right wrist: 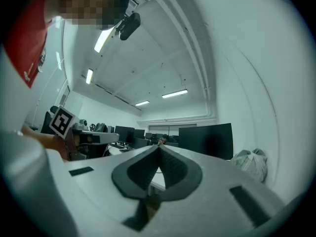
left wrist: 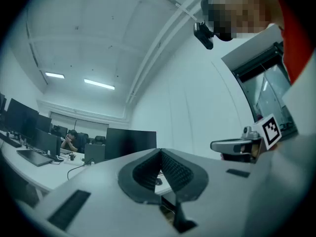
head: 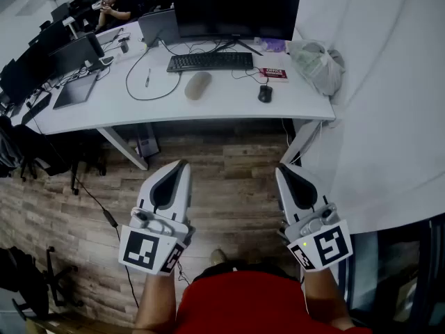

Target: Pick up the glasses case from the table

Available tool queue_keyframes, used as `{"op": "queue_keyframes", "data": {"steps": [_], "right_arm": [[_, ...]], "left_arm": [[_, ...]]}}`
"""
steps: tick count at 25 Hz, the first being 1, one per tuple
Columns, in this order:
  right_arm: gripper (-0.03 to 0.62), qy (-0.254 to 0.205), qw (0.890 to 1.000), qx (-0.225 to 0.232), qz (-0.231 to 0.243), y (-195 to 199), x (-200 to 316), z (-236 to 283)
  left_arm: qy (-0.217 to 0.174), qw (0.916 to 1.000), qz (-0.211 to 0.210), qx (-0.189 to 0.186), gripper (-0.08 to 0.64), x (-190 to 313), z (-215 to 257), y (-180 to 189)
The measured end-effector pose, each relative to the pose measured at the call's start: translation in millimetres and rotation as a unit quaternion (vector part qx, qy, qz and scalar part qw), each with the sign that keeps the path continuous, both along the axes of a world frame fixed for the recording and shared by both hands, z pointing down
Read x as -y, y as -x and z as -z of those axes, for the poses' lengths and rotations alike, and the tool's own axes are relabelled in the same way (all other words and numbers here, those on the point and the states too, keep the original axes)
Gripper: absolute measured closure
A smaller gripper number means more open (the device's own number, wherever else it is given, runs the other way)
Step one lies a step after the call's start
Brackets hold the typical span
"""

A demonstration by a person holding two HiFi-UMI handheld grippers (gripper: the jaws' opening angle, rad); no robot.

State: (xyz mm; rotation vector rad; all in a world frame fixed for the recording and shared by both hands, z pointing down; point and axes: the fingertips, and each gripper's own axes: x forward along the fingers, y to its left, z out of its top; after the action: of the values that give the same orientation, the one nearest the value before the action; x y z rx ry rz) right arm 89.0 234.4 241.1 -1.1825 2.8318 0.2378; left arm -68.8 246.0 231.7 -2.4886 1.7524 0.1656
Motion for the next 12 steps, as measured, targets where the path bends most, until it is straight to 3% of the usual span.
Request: {"op": "queue_keyframes", "data": {"steps": [12], "right_arm": [[0.588, 0.008, 1.000, 0.009, -0.004, 41, 4, -6]], "left_arm": [[0.002, 0.9999, 0.001, -0.014, 0.551, 1, -8, 47]]}}
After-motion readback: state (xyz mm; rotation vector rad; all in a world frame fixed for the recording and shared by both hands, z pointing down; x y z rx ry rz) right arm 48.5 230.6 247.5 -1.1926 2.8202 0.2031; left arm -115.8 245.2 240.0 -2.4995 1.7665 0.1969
